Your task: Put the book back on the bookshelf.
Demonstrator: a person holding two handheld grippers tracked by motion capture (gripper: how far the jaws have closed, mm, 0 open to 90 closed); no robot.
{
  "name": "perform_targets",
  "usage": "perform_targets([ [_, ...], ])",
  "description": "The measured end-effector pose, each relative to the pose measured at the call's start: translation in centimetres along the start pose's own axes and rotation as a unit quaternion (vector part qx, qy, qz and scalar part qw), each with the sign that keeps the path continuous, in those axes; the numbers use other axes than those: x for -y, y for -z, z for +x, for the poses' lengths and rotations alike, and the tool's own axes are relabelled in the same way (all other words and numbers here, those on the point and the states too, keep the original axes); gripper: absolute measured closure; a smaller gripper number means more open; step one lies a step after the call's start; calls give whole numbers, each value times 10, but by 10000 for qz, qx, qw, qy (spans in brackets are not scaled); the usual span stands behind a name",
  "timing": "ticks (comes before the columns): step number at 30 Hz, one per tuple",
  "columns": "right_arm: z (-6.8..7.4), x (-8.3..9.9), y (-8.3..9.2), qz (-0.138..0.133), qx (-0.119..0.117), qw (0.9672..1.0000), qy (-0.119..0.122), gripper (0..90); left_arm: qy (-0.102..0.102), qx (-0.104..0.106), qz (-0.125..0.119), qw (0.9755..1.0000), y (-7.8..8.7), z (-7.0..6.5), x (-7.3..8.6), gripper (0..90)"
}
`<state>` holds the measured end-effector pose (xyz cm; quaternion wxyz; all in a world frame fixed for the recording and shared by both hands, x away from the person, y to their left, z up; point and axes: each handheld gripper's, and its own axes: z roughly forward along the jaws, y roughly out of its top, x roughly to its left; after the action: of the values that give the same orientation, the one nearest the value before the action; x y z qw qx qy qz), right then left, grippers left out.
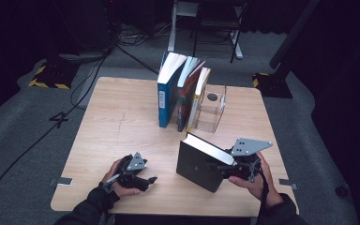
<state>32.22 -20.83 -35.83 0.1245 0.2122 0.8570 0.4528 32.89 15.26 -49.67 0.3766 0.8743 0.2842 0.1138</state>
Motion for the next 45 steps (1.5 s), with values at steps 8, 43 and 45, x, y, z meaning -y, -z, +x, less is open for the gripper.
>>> perform_targets([
  [8, -24, -11, -6, -50, 556, 9982, -213, 533, 269, -243, -133, 9993, 12, 1, 12, 241],
  [43, -100, -29, -6, -772, 2214, 9661, -1077, 534, 397, -425, 156, 9982, 8, -1, 19, 216],
  [45, -104, -29, -10, -763, 2300, 9636, -1128, 534, 397, -427, 155, 9982, 8, -1, 19, 216],
])
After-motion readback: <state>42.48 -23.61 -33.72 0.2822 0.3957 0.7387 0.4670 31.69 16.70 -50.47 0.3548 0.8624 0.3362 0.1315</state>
